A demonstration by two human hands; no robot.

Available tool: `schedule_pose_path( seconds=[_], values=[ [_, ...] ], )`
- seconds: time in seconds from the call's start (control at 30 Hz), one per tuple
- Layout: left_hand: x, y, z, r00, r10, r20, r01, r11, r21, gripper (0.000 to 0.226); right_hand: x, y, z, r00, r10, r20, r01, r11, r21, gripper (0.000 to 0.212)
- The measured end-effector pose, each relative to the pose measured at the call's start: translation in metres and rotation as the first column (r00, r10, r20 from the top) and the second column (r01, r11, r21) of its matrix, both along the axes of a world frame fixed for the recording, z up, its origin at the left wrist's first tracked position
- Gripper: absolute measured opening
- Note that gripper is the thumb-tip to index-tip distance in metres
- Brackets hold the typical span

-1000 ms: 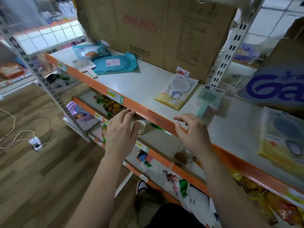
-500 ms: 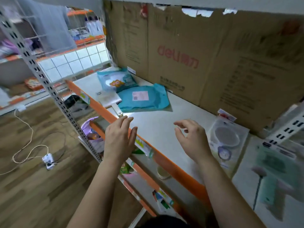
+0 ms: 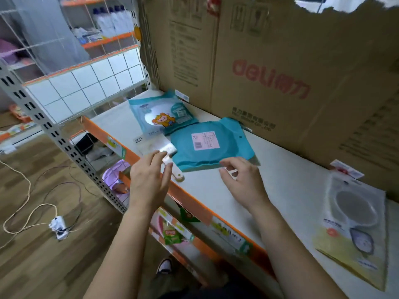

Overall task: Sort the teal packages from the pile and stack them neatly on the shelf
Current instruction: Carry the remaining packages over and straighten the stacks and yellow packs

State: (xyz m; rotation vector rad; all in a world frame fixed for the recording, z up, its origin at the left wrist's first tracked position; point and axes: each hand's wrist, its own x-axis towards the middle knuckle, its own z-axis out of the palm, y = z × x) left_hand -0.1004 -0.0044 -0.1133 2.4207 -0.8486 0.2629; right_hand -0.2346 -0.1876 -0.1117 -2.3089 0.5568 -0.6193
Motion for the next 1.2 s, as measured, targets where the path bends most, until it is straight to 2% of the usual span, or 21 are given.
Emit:
schedule_pose_path(
  seconds=[0.17, 0.27, 0.33, 0.57, 0.77, 0.83, 0.93, 1.03, 1.1, 1.2],
  values=[
    [0.074, 0.012, 0.002, 0.999, -0.052, -0.007, 0.052, 0.998, 0.041, 0.044, 0.070, 0.025, -0.002, 1.000, -0.002, -0.024, 0.001, 1.000, -0.003, 0.023],
    [0.115, 0.020, 0.001, 0.996, -0.086, -0.014, 0.087, 0.995, 0.055, 0.045, 0.112, 0.041, -0.004, 0.995, 0.028, -0.099, -0.030, 0.999, -0.022, 0.028],
    [0.138, 0.025, -0.003, 0.994, -0.105, -0.016, 0.106, 0.993, 0.058, 0.040, 0.139, 0.051, -0.006, 0.983, 0.022, -0.181, -0.032, 0.998, -0.051, 0.036],
    [0.195, 0.032, -0.012, 0.988, -0.154, -0.029, 0.156, 0.980, 0.126, 0.038, 0.190, 0.074, -0.012, 0.918, -0.164, -0.362, 0.118, 0.982, -0.146, 0.073],
    [0.224, 0.019, -0.014, 0.981, -0.189, -0.049, 0.193, 0.975, 0.108, 0.031, 0.199, 0.066, -0.007, 0.878, -0.166, -0.450, 0.186, 0.983, 0.000, 0.088],
    [0.233, 0.013, -0.016, 0.981, -0.187, -0.052, 0.192, 0.974, 0.119, 0.031, 0.200, 0.065, -0.004, 0.882, -0.172, -0.438, 0.208, 0.978, 0.035, 0.078],
    [0.243, 0.002, -0.016, 0.986, -0.150, -0.068, 0.161, 0.964, 0.210, 0.042, 0.195, 0.060, 0.002, 0.909, -0.194, -0.369, 0.252, 0.961, 0.116, 0.045],
    [0.249, -0.014, -0.013, 0.995, -0.093, -0.034, 0.099, 0.937, 0.334, 0.058, 0.184, 0.057, 0.007, 0.942, -0.227, -0.246, 0.308, 0.877, 0.370, 0.019],
    [0.249, -0.026, -0.012, 0.999, -0.042, -0.032, 0.051, 0.923, 0.381, 0.073, 0.175, 0.055, 0.010, 0.941, -0.283, -0.183, 0.337, 0.798, 0.500, 0.013],
    [0.252, -0.042, -0.011, 0.998, 0.011, -0.065, 0.014, 0.930, 0.368, 0.085, 0.159, 0.049, 0.010, 0.913, -0.388, -0.123, 0.387, 0.734, 0.558, 0.009]
  ],
)
